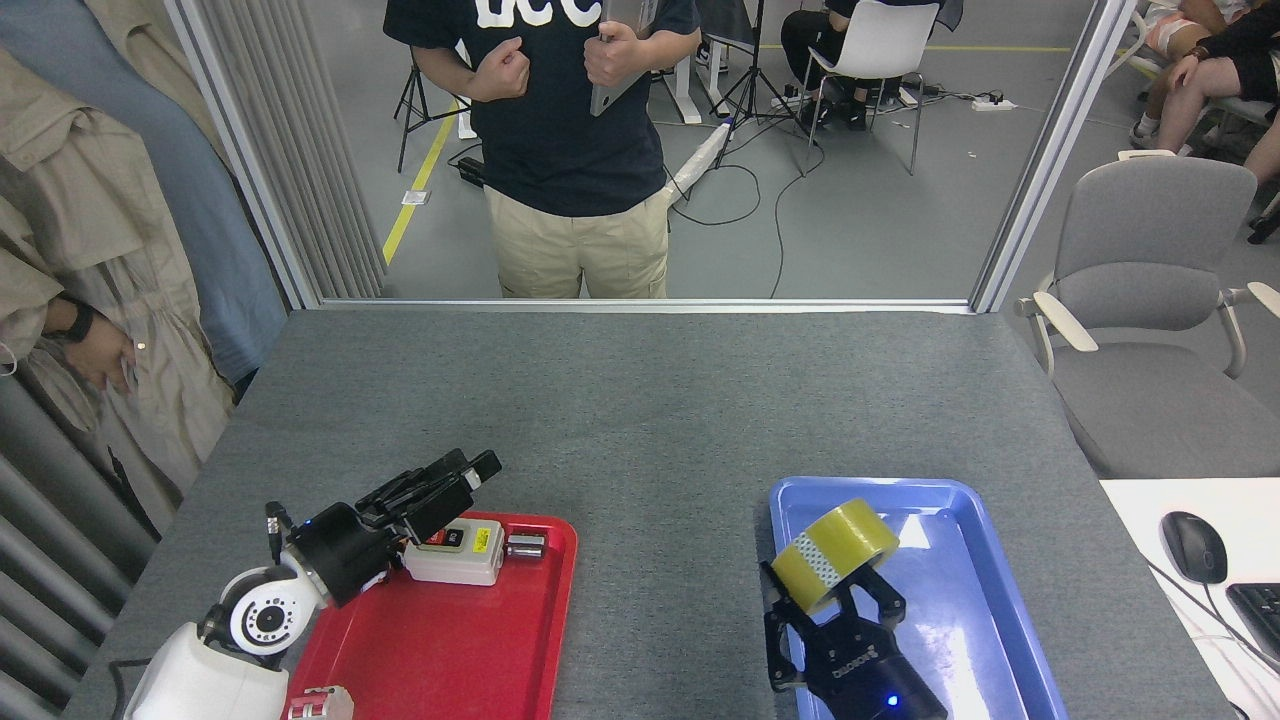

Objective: Place and move tape with both arms
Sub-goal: 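Release the left gripper and carry the tape over the blue tray, then lower the tape roll into the blue tray and open the right gripper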

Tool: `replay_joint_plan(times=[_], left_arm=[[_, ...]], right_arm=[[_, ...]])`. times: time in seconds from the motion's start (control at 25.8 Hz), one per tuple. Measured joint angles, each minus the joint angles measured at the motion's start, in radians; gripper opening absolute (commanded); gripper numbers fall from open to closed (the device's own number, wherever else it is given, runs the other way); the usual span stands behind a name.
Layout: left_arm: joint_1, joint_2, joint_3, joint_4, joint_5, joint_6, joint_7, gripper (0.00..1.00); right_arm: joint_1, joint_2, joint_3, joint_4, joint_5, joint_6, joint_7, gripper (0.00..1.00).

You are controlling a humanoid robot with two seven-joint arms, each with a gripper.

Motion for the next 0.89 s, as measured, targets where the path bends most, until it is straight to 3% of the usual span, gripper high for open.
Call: replay_joint_plan(times=[0.04,0.23,0.35,0.66,0.89], left_arm=[[0.025,0.006,0.000,-0.024,-0.089,0.046,0.076,1.00],[0.141,0.024,-0.004,-0.111,-0.505,0.214,0.461,1.00],[0.172,0.030,-0.030,-0.124,-0.649,0.276,0.564,1.00],[0.183,0.046,-0.104,-0.114,-0.724,0.424,0.606,1.00],[0.152,0.046,-0.105,-0.069,-0.664,0.441,0.570,1.00]], right_arm=[[-0.001,-0.008,-0.013,0.000,0.002,0.018,0.038,0.00],[-0.015,-0.045,-0.063,-0.002,-0.004,0.069,0.268,0.04],[-0.026,-0.079,-0.094,-0.005,-0.036,0.056,0.420,0.06],[-0.090,-0.162,-0.148,-0.006,-0.179,-0.009,0.716,0.14],[-0.124,-0.195,-0.150,-0.001,-0.288,0.005,0.784,0.11]])
